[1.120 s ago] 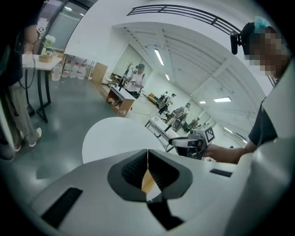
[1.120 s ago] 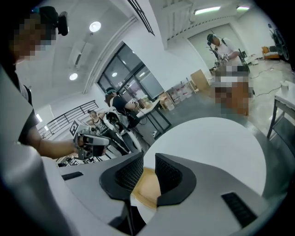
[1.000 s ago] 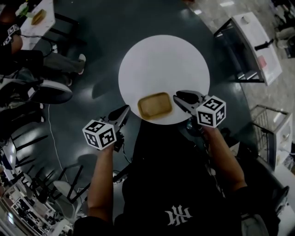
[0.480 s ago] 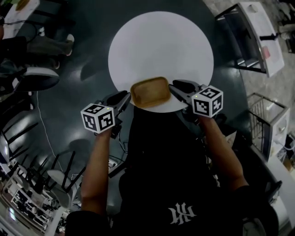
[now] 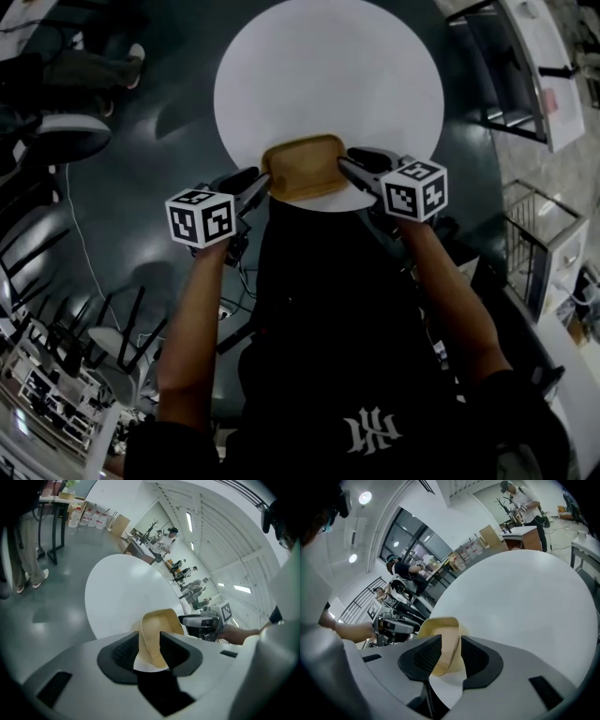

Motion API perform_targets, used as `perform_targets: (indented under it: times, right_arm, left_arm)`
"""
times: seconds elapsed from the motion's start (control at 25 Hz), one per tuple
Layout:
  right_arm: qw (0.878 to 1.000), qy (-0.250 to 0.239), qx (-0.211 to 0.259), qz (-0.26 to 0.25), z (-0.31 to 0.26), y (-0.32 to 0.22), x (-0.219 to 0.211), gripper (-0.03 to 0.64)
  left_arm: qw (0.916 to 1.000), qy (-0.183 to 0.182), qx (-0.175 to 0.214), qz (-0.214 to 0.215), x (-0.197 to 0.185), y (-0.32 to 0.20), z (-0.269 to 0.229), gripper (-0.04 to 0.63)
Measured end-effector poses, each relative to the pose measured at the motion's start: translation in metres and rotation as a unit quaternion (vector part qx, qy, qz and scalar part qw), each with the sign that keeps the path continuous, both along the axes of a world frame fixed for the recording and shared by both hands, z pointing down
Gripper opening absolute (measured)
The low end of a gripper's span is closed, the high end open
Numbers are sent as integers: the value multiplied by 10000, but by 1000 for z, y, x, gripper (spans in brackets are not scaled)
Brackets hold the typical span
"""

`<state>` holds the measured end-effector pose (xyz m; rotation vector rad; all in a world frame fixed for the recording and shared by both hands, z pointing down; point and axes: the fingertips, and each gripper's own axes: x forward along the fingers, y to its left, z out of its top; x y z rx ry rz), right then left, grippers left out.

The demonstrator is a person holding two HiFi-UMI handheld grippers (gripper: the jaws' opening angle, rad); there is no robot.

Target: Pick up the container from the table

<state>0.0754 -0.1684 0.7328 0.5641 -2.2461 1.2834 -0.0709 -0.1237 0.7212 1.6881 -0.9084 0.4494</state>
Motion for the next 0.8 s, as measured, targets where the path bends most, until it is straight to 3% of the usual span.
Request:
perform_targets:
  times: [0.56, 0.8]
  right_arm:
    - [9994, 289, -163, 93, 16, 12, -8, 138]
    - [9987, 463, -137, 146, 19, 15, -4, 97]
  left_arm:
    - [9986, 215, -485, 48, 6, 12, 21, 130]
    - [9982, 247, -552, 58, 7, 15, 22, 109]
